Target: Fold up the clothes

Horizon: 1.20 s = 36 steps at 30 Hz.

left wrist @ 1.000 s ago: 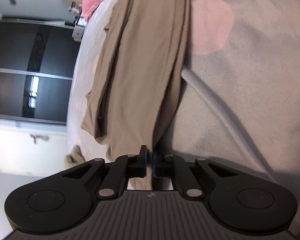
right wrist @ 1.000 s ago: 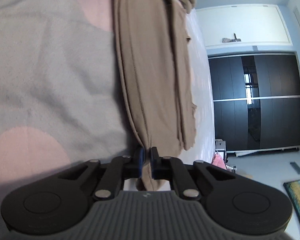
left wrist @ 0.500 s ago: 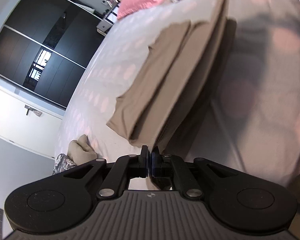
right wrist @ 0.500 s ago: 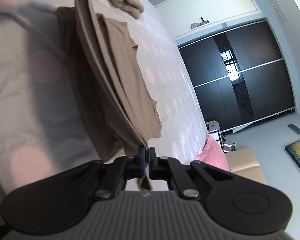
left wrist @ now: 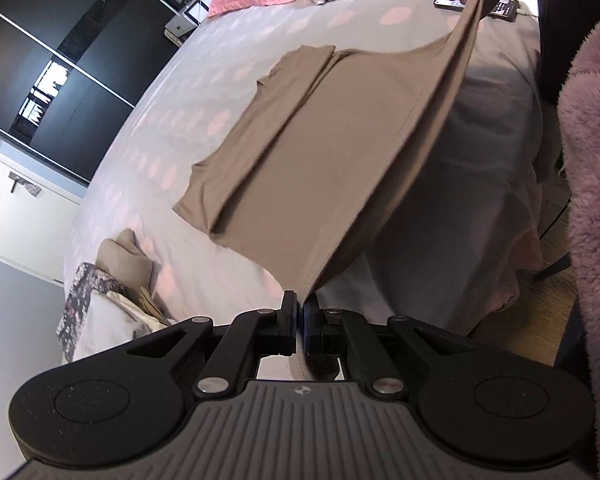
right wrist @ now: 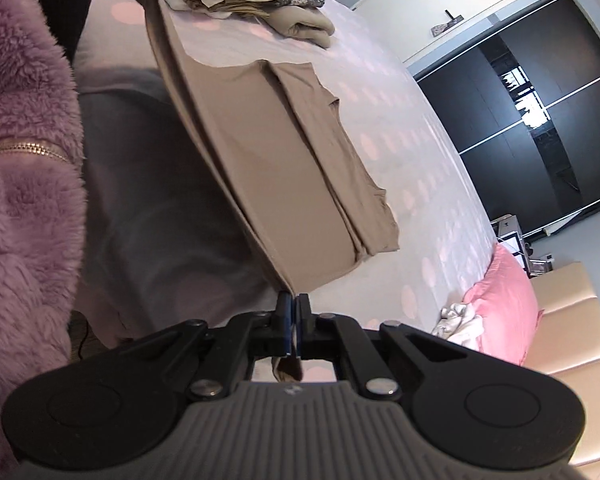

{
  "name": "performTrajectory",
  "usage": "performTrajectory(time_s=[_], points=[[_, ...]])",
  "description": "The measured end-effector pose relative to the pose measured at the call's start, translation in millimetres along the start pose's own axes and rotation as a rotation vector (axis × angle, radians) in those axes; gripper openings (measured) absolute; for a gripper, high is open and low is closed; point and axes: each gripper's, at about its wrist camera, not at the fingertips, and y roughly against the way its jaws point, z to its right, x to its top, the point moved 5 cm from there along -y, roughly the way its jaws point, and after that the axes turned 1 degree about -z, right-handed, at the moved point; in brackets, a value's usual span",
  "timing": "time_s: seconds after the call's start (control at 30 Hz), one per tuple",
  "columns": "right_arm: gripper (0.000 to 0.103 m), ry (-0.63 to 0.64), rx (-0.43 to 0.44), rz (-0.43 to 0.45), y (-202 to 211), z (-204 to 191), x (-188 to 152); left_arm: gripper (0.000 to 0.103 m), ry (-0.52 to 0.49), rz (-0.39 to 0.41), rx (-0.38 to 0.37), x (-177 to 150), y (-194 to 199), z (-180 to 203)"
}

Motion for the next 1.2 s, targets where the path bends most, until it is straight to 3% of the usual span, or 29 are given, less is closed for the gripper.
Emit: performTrajectory(time_s=[0.3, 0.53, 0.67, 0.8, 0.9, 0.97, 1.1, 1.2], points=[[0.002, -0.042, -0.111, 0.003, -23, 30, 13, 0.001, 0.023, 0.052, 0.046, 19, -4, -23], [0.0, -0.073, -0.275, 0.007, -66, 94, 43, 0.001, 0.048, 0.064, 0.08, 54, -32, -74], [0.0, -0.13, -0.294, 0.001, -101, 134, 60, 0.001, 0.102, 0.052, 0.075, 76, -63, -111], [0.001, -0.227, -0.149, 0.013, -130, 150, 60, 0.001, 0.096, 0.004, 0.042, 81, -95, -123], [0.005, -0.326, 0.054, -0.006, -157, 141, 51, 0.001, 0.081, -0.028, 0.026, 75, -115, -121], [0.016, -0.384, 0.169, -0.044, -178, 129, 43, 0.001, 0.093, -0.044, 0.012, 69, -127, -120], [0.026, -0.53, 0.363, -0.129, -212, 111, 33, 0.001, 0.104, -0.06, 0.007, 61, -144, -119], [0.039, -0.617, 0.445, -0.161, -232, 107, 32, 0.001, 0.122, -0.051, 0.008, 58, -149, -120]])
